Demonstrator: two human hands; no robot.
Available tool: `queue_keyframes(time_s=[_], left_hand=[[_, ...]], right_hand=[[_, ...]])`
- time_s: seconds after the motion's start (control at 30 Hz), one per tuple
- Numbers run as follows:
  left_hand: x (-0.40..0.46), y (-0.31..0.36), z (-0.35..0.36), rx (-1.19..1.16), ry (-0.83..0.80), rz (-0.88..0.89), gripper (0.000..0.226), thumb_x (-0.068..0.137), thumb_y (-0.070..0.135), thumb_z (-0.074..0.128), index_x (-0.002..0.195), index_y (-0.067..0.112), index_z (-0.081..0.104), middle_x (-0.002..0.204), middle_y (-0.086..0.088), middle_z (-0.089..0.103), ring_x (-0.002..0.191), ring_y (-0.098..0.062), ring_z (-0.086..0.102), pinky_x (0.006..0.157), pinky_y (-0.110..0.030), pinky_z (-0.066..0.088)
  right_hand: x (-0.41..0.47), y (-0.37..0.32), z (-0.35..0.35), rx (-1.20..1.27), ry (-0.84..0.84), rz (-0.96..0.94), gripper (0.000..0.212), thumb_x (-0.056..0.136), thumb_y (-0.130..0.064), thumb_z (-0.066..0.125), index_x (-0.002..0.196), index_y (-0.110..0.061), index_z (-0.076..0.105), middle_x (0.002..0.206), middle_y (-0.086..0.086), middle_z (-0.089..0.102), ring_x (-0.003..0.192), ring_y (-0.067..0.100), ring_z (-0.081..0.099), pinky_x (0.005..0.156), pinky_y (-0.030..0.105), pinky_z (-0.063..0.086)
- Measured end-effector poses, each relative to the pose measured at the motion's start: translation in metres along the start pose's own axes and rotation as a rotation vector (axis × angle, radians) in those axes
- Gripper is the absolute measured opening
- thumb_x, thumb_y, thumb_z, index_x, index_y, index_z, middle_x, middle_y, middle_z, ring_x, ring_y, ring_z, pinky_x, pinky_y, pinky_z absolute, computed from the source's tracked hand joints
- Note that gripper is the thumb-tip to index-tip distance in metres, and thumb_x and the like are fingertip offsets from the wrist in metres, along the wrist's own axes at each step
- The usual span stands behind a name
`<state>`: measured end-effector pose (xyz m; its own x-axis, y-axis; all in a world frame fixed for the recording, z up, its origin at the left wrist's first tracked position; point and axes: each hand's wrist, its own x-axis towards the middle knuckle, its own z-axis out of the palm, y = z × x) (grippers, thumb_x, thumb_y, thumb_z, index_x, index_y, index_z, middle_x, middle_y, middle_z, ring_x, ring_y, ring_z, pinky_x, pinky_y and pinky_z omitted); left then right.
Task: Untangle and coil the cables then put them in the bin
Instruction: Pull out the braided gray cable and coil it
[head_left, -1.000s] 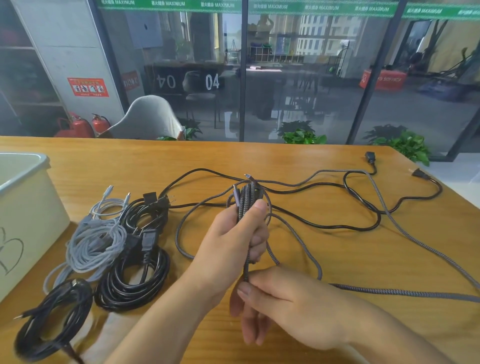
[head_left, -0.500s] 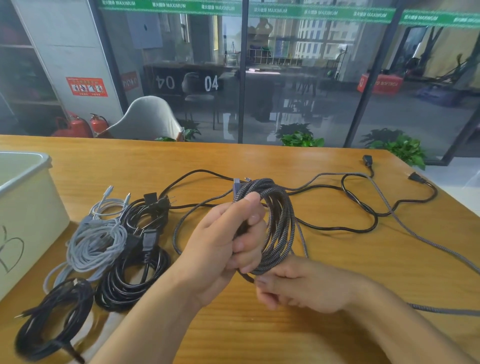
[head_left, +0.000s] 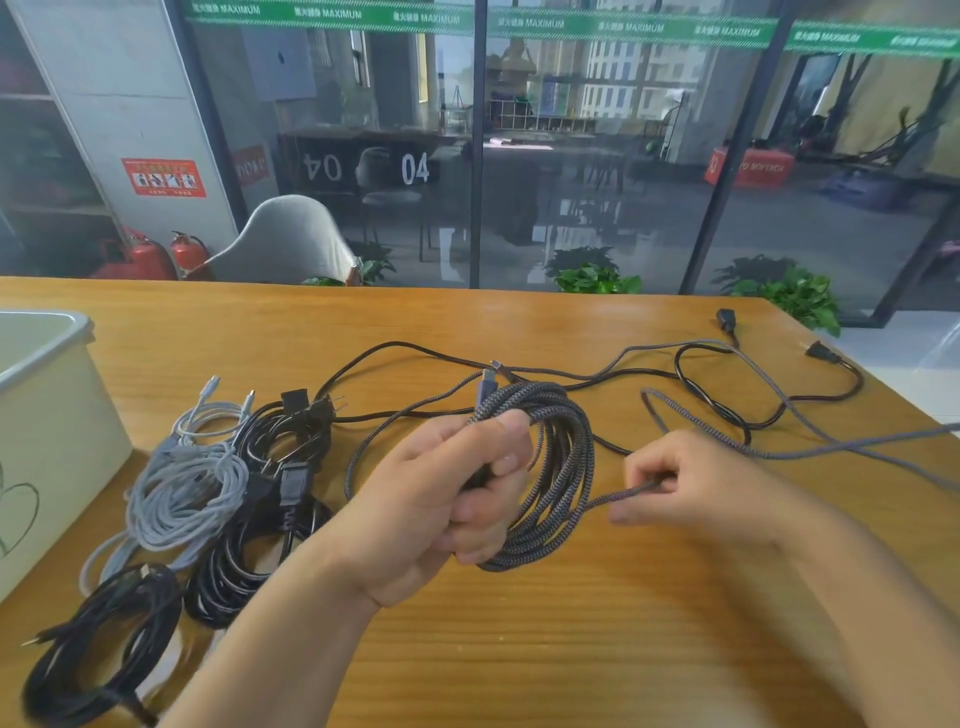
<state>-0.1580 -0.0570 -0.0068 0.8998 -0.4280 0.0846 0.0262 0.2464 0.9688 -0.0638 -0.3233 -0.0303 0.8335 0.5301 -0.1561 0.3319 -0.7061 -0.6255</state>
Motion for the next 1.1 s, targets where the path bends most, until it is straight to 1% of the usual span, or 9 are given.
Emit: queue_keyframes(time_s=[0.1, 0.17, 0.27, 0.43, 0.6, 0.7, 0.83, 0.97, 1.1], left_hand=[[-0.003, 0.003, -0.004, -0.003, -0.043, 0.009, 0.032, 0.094, 0.041, 0.055, 0.073, 0.019, 0.047, 0.051, 0.007, 0.03, 0.04, -0.008, 0.023, 0.044, -0.022, 0.033], [-0.003, 0.003, -0.004, 0.025, -0.061, -0.007, 0.032, 0.093, 0.042, 0.055, 0.073, 0.019, 0.046, 0.051, 0.007, 0.031, 0.04, -0.009, 0.023, 0.044, -0.021, 0.033], [-0.003, 0.003, -0.005, 0.057, -0.074, -0.028, 0.033, 0.093, 0.043, 0.055, 0.072, 0.019, 0.045, 0.051, 0.007, 0.031, 0.041, -0.008, 0.023, 0.044, -0.022, 0.031], [0.002, -0.007, 0.004, 0.157, -0.118, -0.087, 0.045, 0.098, 0.038, 0.052, 0.075, 0.003, 0.036, 0.052, 0.004, 0.029, 0.041, -0.01, 0.021, 0.044, -0.025, 0.025], [0.009, -0.019, 0.016, 0.293, -0.108, -0.173, 0.05, 0.099, 0.037, 0.051, 0.074, -0.002, 0.033, 0.057, -0.003, 0.027, 0.047, -0.015, 0.02, 0.046, -0.025, 0.023], [0.009, -0.019, 0.013, 0.329, -0.037, -0.178, 0.049, 0.099, 0.039, 0.052, 0.076, -0.001, 0.035, 0.058, -0.003, 0.029, 0.05, -0.016, 0.022, 0.049, -0.028, 0.023], [0.01, -0.022, 0.013, 0.406, 0.014, -0.161, 0.044, 0.102, 0.039, 0.052, 0.072, 0.012, 0.037, 0.059, -0.002, 0.032, 0.053, -0.018, 0.024, 0.056, -0.04, 0.021], [0.01, -0.023, 0.014, 0.387, 0.038, -0.141, 0.046, 0.107, 0.036, 0.051, 0.07, 0.015, 0.035, 0.06, -0.004, 0.031, 0.054, -0.019, 0.024, 0.055, -0.038, 0.022], [0.009, -0.018, 0.014, 0.277, 0.032, -0.124, 0.047, 0.099, 0.039, 0.049, 0.073, 0.002, 0.033, 0.057, 0.001, 0.028, 0.049, -0.016, 0.021, 0.05, -0.027, 0.024]], right_hand=[[-0.004, 0.016, -0.013, 0.046, 0.122, 0.011, 0.056, 0.064, -0.076, 0.077, 0.065, -0.022, 0.064, 0.062, -0.005, 0.041, 0.063, 0.013, 0.039, 0.068, 0.033, 0.032], [-0.011, 0.016, -0.02, 0.09, 0.033, -0.008, 0.054, 0.067, -0.075, 0.078, 0.069, -0.023, 0.067, 0.066, -0.003, 0.044, 0.064, 0.012, 0.041, 0.068, 0.032, 0.034], [-0.017, 0.013, -0.022, 0.024, -0.033, 0.072, 0.066, 0.069, -0.09, 0.061, 0.082, -0.026, 0.07, 0.08, 0.004, 0.058, 0.077, 0.024, 0.052, 0.078, 0.037, 0.045], [-0.002, 0.001, -0.008, -0.112, 0.252, 0.124, 0.066, 0.064, -0.084, 0.063, 0.066, -0.018, 0.066, 0.051, -0.011, 0.042, 0.05, 0.006, 0.038, 0.058, 0.03, 0.034], [-0.004, -0.012, -0.003, -0.128, 0.571, 0.08, 0.072, 0.06, -0.082, 0.071, 0.057, -0.012, 0.056, 0.041, -0.008, 0.037, 0.045, 0.012, 0.031, 0.05, 0.029, 0.027], [-0.007, -0.019, -0.004, -0.084, 0.627, 0.066, 0.065, 0.064, -0.076, 0.074, 0.054, -0.014, 0.056, 0.039, -0.009, 0.036, 0.043, 0.013, 0.033, 0.046, 0.021, 0.023], [-0.01, -0.024, -0.003, -0.053, 0.646, 0.049, 0.062, 0.072, -0.069, 0.077, 0.055, -0.013, 0.056, 0.039, -0.008, 0.036, 0.041, 0.013, 0.032, 0.048, 0.029, 0.026], [-0.012, -0.027, -0.004, -0.072, 0.669, 0.082, 0.062, 0.073, -0.069, 0.076, 0.057, -0.013, 0.058, 0.038, -0.007, 0.036, 0.042, 0.013, 0.032, 0.046, 0.028, 0.025], [-0.011, -0.024, -0.004, -0.093, 0.678, 0.113, 0.062, 0.073, -0.071, 0.075, 0.055, -0.014, 0.058, 0.038, -0.008, 0.038, 0.042, 0.013, 0.036, 0.05, 0.03, 0.03]])
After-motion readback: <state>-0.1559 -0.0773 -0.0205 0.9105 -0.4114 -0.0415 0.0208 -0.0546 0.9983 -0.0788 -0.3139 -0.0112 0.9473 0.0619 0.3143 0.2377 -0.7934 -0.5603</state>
